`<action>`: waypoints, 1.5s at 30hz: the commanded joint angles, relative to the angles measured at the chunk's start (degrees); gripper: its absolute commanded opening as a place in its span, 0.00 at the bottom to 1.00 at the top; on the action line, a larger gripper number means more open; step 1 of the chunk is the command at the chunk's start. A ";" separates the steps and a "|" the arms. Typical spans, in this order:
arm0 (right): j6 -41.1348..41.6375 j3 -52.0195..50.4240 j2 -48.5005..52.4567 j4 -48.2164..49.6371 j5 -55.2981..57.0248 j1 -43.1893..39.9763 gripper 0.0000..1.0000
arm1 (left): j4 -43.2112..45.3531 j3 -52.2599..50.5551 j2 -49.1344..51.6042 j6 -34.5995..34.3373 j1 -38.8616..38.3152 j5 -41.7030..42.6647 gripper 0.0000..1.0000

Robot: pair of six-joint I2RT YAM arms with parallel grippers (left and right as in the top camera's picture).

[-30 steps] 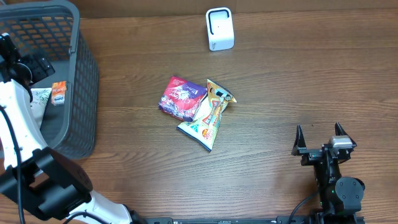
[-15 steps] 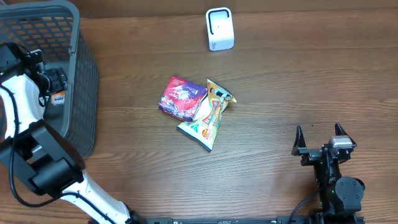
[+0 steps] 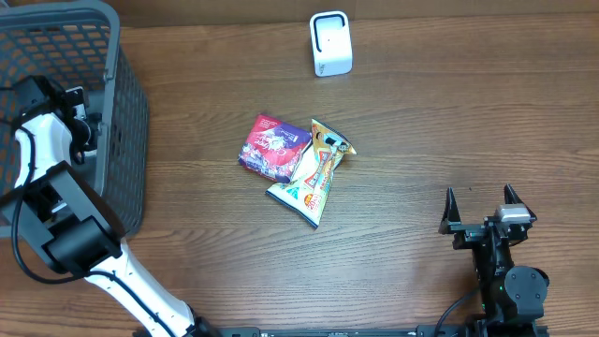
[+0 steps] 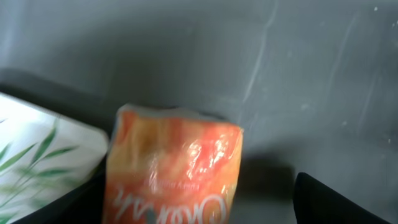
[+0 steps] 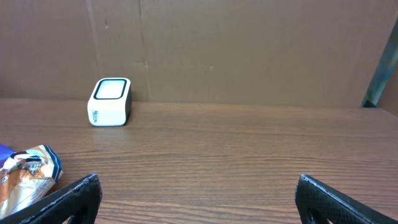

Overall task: Scan the item barcode
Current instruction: 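Grasp the small orange tissue pack with the left gripper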

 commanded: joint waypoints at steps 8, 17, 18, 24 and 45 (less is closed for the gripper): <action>0.13 -0.59 -0.57 0.35 0.33 -0.31 1.00 | 0.66 0.22 1.66 1.18 -0.42 0.37 0.13; 0.13 -0.59 -0.57 0.35 0.35 -0.31 1.00 | -1.92 2.21 -4.20 -9.97 -0.37 1.36 0.04; 0.13 -0.59 -0.57 0.35 0.35 -0.31 1.00 | -2.05 2.64 -5.70 -10.49 -0.37 2.03 0.04; 0.13 -0.59 -0.57 0.35 0.35 -0.31 1.00 | -2.03 3.85 -22.45 -11.69 -0.37 8.59 0.04; 0.13 -0.59 -0.57 0.35 0.35 -0.31 1.00 | -21.77 0.17 -40.70 -18.29 -36.33 29.99 0.04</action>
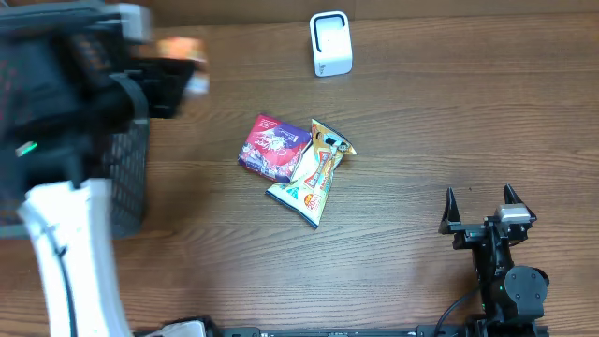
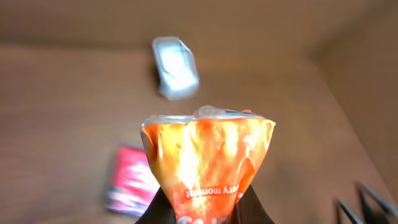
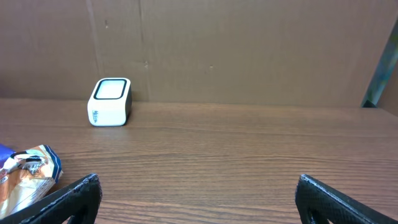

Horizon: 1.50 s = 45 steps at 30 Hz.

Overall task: Scan the item barcode
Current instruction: 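Grasp the small orange tissue pack with the left gripper, then carry the orange pack forward and release it right of the packets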

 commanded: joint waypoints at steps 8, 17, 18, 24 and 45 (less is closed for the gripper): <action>0.15 -0.59 -0.57 0.33 0.33 -0.31 1.00 | 0.72 -6.49 18.78 -6.27 -25.66 -25.44 0.04; 0.15 -0.59 -0.57 0.33 0.31 -0.31 1.00 | 15.10 -6.47 36.11 -7.76 -34.32 -14.84 0.04; 0.15 -0.59 -0.57 0.33 0.31 -0.31 1.00 | 16.09 -6.47 37.11 -8.57 -34.97 -15.39 0.04; 0.15 -0.59 -0.57 0.33 0.33 -0.31 1.00 | 20.94 -6.49 41.44 -11.13 -37.22 -15.50 0.04; 0.15 -0.59 -0.57 0.33 0.31 -0.31 1.00 | 26.01 4.09 42.84 -17.07 -39.41 -8.74 0.04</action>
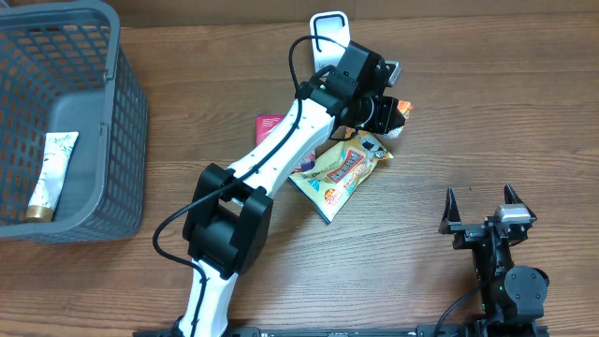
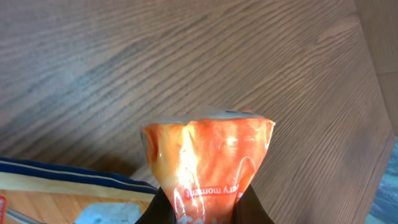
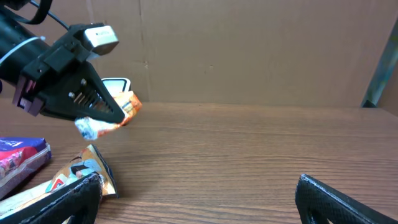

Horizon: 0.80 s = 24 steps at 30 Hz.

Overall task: Scan the item barcode
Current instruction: 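Carry the orange pack forward and release it right of the packets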

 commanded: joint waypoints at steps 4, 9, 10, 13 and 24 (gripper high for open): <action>0.15 -0.57 -0.57 0.35 0.33 -0.31 1.00 | -0.22 -0.04 2.58 -2.03 -3.23 -2.03 0.07; 0.15 -0.59 -0.57 0.35 0.33 -0.31 1.00 | 1.18 -0.09 3.85 -2.05 -4.61 -2.10 0.14; 0.15 -0.59 -0.57 0.35 0.33 -0.31 1.00 | 1.29 -0.09 3.98 -2.05 -4.66 -2.10 0.17; 0.15 -0.59 -0.57 0.35 0.33 -0.31 1.00 | 1.38 -0.09 4.24 -2.03 -4.63 -2.05 0.44; 0.15 -0.59 -0.57 0.35 0.35 -0.31 1.00 | -10.93 9.99 0.15 4.44 0.09 -4.20 1.00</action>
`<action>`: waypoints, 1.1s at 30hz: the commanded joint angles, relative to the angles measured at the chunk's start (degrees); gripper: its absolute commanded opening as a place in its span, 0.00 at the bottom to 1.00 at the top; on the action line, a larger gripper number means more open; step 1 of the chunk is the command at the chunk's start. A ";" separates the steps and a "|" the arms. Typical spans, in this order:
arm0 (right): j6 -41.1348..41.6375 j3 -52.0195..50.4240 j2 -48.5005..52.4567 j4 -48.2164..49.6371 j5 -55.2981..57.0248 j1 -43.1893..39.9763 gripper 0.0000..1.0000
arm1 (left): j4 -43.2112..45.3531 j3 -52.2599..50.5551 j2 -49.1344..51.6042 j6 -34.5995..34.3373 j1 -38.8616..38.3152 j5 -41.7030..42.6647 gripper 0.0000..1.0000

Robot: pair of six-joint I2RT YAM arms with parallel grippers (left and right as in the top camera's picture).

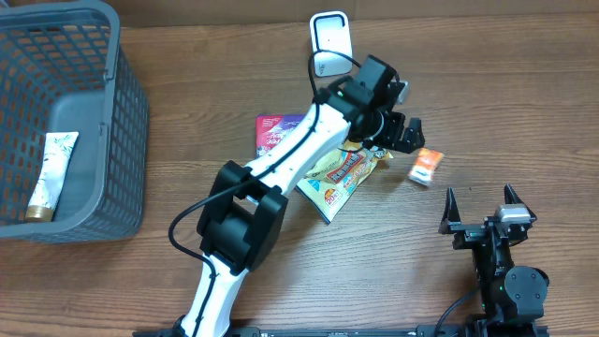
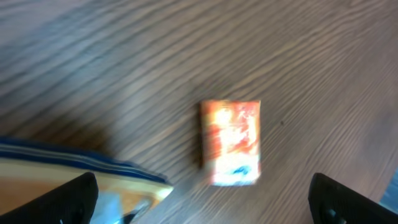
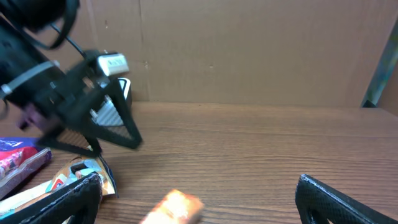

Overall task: Scan the item barcode
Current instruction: 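Carry the orange pack forward and release it right of the packets, then reach the left gripper into the basket and grasp the white Pantene tube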

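Note:
The orange packet lies on the wooden table right of the yellow snack packet, free of any gripper. In the left wrist view the orange packet shows blurred below my open left gripper. That left gripper hangs just up-left of the packet. The white scanner stands at the back. My right gripper rests open at the front right. From it the orange packet appears blurred low in view.
A purple-red packet lies beside the yellow snack packet. The grey basket at the far left holds a white tube. My left arm stretches across the table's middle.
My left gripper has opened and let go of the orange packet, which now lies on the table to the right of the snack packets. The right arm has not moved.
My left gripper was down in the basket at the orange packet. Then it held the packet up outside the basket. Then it held it over the snack packets, near the scanner. Now the packet is released onto the table.

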 commanded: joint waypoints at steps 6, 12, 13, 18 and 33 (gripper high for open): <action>0.15 -0.59 -0.57 0.33 0.31 -0.31 1.00 | -15.41 18.91 -8.81 6.27 6.27 -4.46 1.00; 0.15 -0.59 -0.57 0.33 0.31 -0.31 1.00 | -26.62 27.89 -17.90 17.70 14.88 -5.09 1.00; 0.15 -0.59 -0.57 0.33 0.33 -0.31 1.00 | -27.96 28.59 -19.26 17.66 16.59 -5.81 1.00; 0.15 -0.59 -0.57 0.33 0.31 -0.31 1.00 | -36.15 29.55 -26.93 16.39 31.82 -13.53 1.00; 0.15 -0.59 -0.57 0.33 0.31 -0.31 1.00 | -45.68 22.77 -19.82 18.75 66.12 -32.61 1.00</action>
